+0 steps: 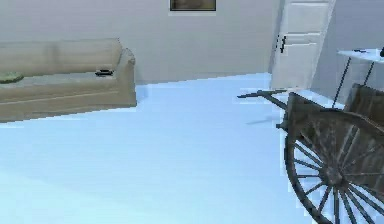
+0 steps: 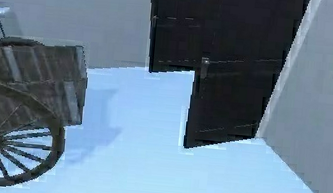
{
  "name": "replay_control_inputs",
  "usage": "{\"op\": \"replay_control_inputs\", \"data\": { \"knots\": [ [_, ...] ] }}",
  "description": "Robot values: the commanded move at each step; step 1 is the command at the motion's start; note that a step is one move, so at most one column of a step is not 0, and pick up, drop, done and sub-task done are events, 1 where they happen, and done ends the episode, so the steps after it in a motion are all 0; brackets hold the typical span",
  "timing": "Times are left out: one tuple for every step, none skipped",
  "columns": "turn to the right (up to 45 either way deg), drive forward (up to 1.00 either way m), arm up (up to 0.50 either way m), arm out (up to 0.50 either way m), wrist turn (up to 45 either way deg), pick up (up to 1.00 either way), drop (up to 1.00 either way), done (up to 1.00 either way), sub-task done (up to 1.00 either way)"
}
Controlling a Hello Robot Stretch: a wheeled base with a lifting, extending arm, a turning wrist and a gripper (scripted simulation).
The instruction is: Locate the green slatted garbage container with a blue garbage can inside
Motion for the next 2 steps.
{"op": "replay_control_inputs", "data": {
  "knots": [
    [0.0, 1.0, 0.0, 0.0, 0.0, 0.0, 0.0, 0.0, 0.0],
    [0.0, 1.0, 0.0, 0.0, 0.0, 0.0, 0.0, 0.0, 0.0]
  ]
}}
